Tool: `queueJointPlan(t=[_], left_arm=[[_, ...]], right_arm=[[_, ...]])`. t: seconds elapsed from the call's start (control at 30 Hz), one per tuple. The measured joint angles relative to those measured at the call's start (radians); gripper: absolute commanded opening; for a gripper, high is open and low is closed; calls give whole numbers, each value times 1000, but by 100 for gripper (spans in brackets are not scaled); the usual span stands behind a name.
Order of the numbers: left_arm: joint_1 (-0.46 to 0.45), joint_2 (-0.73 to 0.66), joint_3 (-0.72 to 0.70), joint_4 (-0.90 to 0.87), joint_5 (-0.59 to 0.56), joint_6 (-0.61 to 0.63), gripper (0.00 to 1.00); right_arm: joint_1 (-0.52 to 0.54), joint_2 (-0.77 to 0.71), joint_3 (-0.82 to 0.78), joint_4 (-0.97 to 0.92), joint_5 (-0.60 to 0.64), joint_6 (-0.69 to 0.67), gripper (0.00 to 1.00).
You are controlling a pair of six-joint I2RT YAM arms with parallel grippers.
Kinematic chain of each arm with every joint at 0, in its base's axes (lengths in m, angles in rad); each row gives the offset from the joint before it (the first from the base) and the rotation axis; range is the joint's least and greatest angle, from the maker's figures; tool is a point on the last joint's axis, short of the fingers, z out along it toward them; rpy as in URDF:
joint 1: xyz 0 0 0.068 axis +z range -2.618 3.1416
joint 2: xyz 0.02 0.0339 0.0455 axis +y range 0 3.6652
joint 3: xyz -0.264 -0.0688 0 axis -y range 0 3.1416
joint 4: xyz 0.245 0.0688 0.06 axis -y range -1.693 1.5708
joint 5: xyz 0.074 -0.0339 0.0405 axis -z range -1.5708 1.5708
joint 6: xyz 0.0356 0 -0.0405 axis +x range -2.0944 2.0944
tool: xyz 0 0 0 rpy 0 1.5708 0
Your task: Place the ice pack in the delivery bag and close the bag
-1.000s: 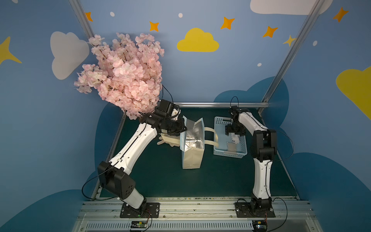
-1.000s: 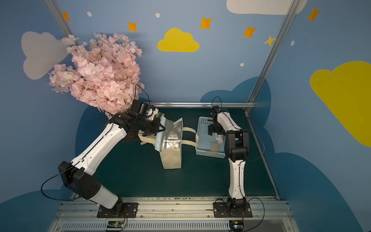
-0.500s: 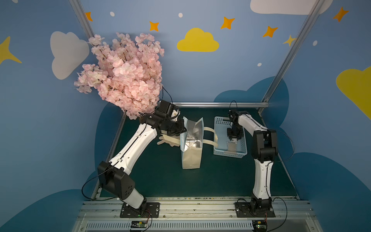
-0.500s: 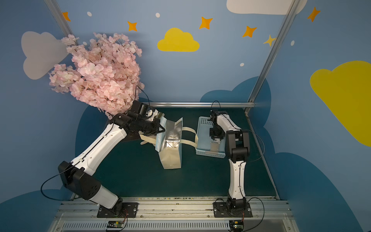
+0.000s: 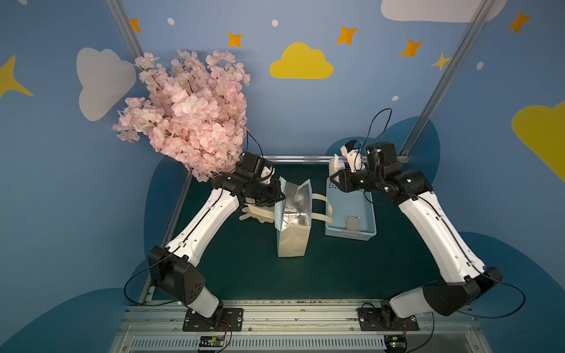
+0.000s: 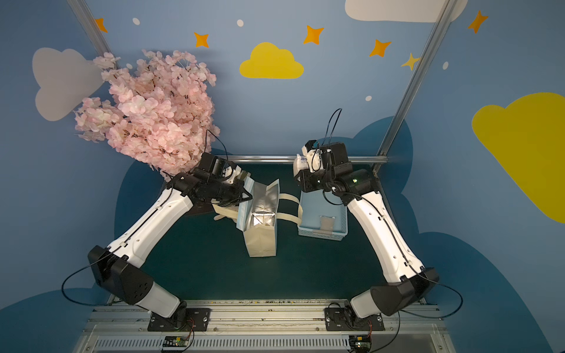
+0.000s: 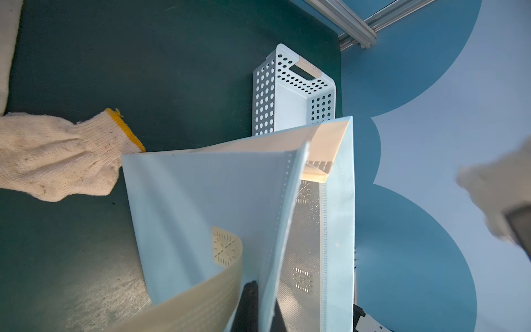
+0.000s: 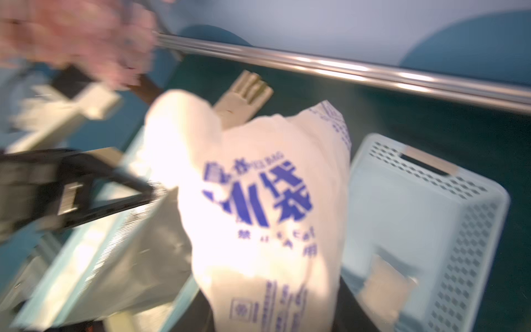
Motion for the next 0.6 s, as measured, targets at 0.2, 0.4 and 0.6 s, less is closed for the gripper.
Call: queueJointPlan(t=[0.2,0.4,0.6], left_arm=[[0,0,0,8,5,0,3],[0,0,0,8,5,1,3],[3,0,0,0,-6,9,3]], right_arm=[[152,11,-16,96,-82,-3,31],[243,146,-35,111,-81,0,54],[251,183,-15,73,-32,-16,92]])
